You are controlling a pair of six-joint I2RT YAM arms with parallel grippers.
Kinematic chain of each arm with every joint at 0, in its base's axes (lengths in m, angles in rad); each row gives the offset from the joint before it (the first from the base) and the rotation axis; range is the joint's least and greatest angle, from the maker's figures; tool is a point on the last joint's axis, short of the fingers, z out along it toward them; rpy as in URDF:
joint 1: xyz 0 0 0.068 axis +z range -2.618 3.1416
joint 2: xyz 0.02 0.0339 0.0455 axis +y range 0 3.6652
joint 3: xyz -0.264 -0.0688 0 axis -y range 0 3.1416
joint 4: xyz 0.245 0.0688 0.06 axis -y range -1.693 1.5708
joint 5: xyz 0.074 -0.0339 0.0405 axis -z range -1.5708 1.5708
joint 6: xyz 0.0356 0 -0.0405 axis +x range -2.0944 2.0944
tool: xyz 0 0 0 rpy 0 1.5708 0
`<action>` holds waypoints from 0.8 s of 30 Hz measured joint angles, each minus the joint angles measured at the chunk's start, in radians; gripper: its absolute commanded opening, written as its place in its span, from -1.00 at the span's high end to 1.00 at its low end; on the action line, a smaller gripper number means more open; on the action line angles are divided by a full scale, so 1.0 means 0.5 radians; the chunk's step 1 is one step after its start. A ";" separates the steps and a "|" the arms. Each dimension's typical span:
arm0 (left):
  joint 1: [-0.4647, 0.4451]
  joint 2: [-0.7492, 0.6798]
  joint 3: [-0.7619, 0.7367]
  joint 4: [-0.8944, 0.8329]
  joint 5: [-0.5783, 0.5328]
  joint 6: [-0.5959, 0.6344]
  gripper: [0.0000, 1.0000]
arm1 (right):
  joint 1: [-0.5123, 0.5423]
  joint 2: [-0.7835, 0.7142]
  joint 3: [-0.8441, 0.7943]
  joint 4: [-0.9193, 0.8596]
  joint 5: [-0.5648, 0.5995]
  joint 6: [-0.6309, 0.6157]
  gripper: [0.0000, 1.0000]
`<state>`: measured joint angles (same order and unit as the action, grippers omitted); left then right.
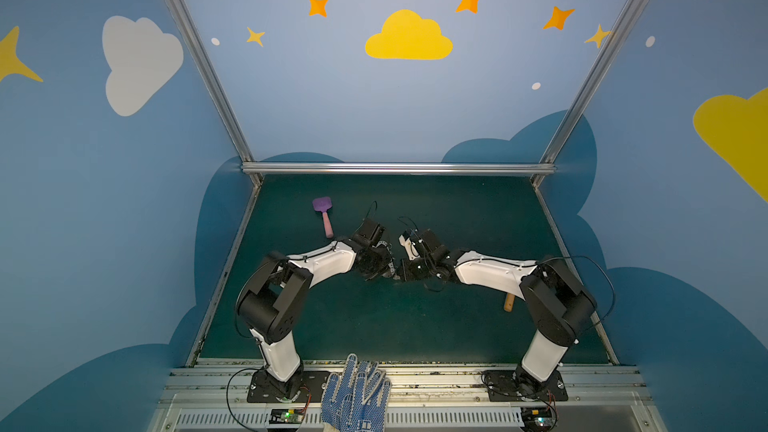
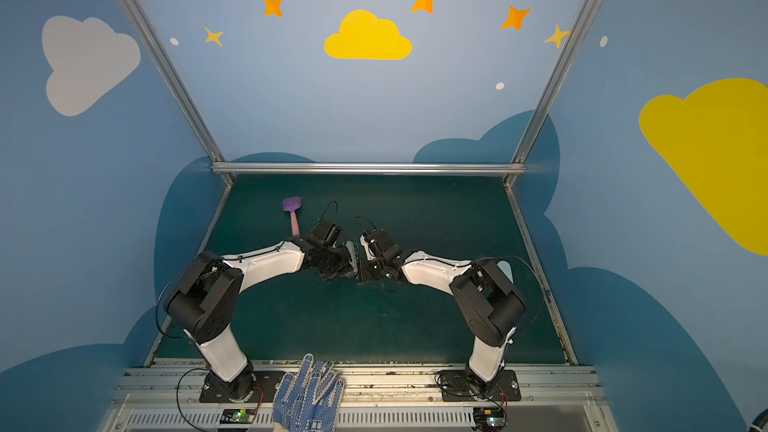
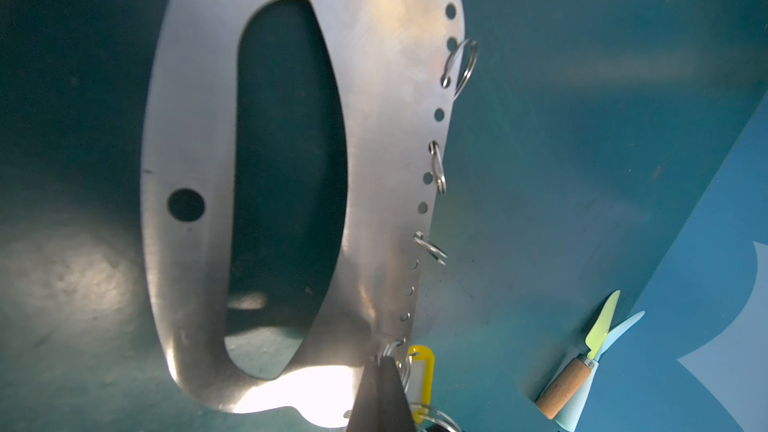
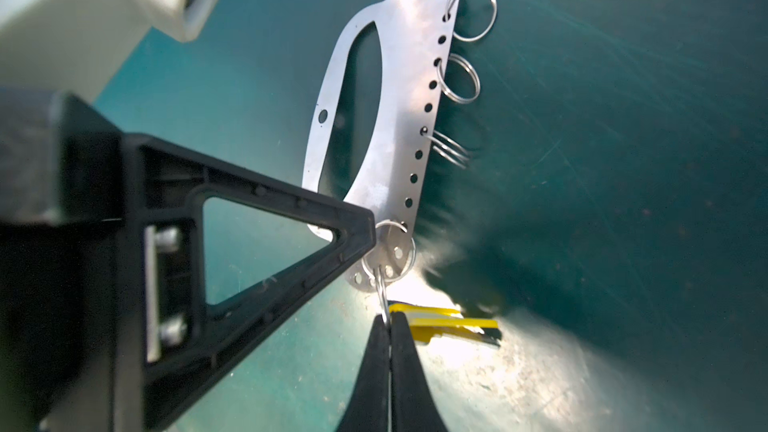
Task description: Put the keys on the keyring
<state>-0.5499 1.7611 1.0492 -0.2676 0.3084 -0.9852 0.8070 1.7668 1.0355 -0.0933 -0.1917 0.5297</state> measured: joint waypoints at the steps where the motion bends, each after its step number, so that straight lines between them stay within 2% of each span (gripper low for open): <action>1: 0.000 0.000 0.000 0.000 0.001 0.000 0.92 | 0.001 0.006 0.010 -0.010 0.007 -0.007 1.00; 10: 0.000 0.000 0.000 -0.002 -0.001 -0.002 0.92 | 0.035 0.048 0.062 -0.100 0.101 -0.042 1.00; 24: 0.000 0.000 0.000 0.002 -0.007 -0.029 0.92 | 0.053 0.059 0.062 -0.124 0.098 -0.043 1.00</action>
<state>-0.5499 1.7611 1.0492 -0.2668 0.3050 -0.9997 0.8333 1.7962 1.0664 -0.1551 -0.1425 0.5079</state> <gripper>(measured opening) 0.047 0.050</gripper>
